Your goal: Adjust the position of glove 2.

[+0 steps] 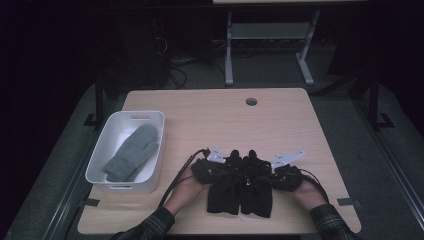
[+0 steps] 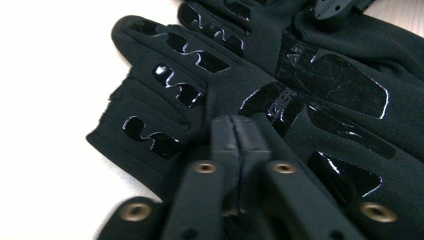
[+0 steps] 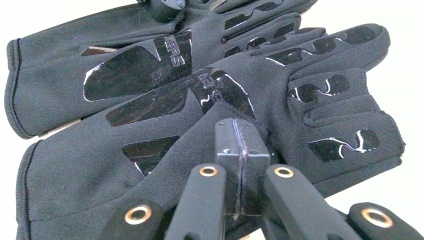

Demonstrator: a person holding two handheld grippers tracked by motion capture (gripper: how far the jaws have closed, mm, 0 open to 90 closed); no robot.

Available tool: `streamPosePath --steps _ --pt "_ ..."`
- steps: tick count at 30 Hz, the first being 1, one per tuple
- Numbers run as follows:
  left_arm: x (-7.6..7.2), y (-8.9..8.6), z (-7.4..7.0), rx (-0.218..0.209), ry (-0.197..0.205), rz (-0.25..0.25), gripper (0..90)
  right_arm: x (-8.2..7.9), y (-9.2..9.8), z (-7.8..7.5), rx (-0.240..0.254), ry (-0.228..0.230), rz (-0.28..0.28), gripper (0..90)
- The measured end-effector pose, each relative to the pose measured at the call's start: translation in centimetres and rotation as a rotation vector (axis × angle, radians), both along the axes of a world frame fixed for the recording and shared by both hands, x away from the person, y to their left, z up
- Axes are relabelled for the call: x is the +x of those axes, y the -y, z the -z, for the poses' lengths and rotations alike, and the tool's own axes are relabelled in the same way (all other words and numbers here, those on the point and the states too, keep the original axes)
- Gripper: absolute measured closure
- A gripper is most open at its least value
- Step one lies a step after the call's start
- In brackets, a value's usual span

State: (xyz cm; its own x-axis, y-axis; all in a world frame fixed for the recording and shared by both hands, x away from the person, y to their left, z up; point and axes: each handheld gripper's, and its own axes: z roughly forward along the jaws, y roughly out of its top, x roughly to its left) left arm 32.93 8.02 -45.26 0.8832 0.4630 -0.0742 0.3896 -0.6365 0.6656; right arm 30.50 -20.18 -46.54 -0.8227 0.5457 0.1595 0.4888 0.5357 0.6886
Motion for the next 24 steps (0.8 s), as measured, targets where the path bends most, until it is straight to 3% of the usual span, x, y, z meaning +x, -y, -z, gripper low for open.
streamPosePath --steps 4,7,13,19,20,24 --pt "0.1 -1.2 -1.0 -0.05 0.006 -0.034 72.9 0.1 0.6 -0.4 0.017 0.008 0.011 87.3" --pt "0.2 -2.4 -1.2 -0.048 -0.011 -0.055 61.8 0.0 1.5 -0.7 0.022 0.005 0.037 88.3" --pt "0.0 -3.4 -0.1 -0.038 -0.075 -0.082 51.9 -0.3 2.5 -0.7 0.006 0.012 0.057 90.0" --pt "0.0 -2.9 0.5 -0.016 -0.1 -0.064 52.5 -1.0 2.6 -0.4 -0.014 0.005 0.054 89.9" --pt "0.0 -2.9 0.6 0.015 -0.091 -0.047 55.0 -1.0 2.5 -0.4 -0.021 0.004 0.053 89.9" --pt "-0.2 -2.7 0.7 0.011 -0.09 -0.038 66.8 -1.0 2.4 -0.2 -0.039 0.002 0.049 90.0"
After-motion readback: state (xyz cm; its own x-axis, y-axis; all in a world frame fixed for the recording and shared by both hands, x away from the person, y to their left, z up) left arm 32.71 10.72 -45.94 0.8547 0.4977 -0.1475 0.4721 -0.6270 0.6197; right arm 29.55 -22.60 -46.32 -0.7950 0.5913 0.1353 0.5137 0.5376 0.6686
